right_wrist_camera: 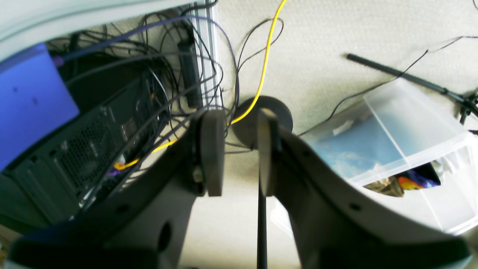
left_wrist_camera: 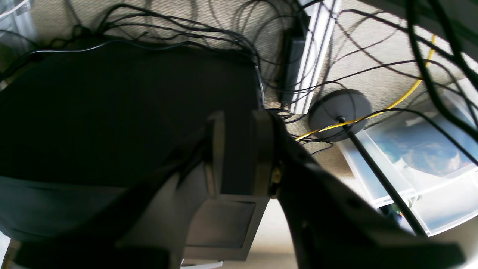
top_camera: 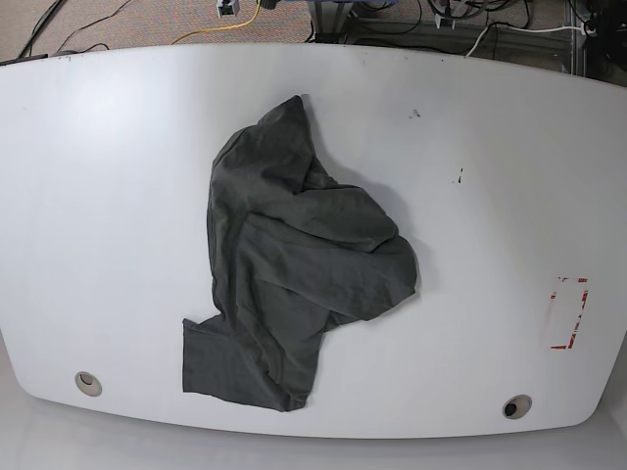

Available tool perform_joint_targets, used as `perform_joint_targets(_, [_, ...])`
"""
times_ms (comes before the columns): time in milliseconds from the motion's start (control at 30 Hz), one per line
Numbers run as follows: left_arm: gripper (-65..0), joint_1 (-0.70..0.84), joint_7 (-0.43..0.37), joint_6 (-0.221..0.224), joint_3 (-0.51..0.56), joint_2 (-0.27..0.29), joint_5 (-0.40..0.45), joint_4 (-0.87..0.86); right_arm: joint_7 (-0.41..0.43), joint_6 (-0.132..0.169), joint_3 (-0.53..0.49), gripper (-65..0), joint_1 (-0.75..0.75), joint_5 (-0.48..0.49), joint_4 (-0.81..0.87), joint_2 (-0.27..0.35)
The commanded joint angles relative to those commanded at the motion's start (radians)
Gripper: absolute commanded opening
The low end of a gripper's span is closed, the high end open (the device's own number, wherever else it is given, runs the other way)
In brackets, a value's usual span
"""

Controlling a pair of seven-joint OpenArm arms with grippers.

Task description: Layout the t-shirt on the table in an organized manner, then fold the t-shirt properly

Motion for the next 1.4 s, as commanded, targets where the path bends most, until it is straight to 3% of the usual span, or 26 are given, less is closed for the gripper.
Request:
perform_joint_targets(667, [-53.2, -0.017, -0.012, -0.010, 0.000, 0.002, -0.005, 0.009, 0.000, -0.003, -0.019, -50.6, 0.045, -0.003, -0.004, -0.006])
perform_joint_targets(933, [-53.2, 0.020, -0.143, -0.010, -0.003, 0.002, -0.006, 0.009, 0.109, -0.008, -0.016, -50.7, -0.001, 0.003, 0.003, -0.006])
perform_joint_targets(1200, [-53.2, 0.128, -0.262, -0.012, -0.003, 0.000, -0.006, 0.087, 0.147, -0.005, -0.013, -50.7, -0.122, 0.006, 0.178, -0.033])
perform_joint_targets(1400, [-53.2, 0.275, -0.265, -0.012, -0.014, -0.002, -0.008, 0.293, 0.145, -0.003, -0.015, -50.7, -0.277, 0.006, 0.416, -0.053])
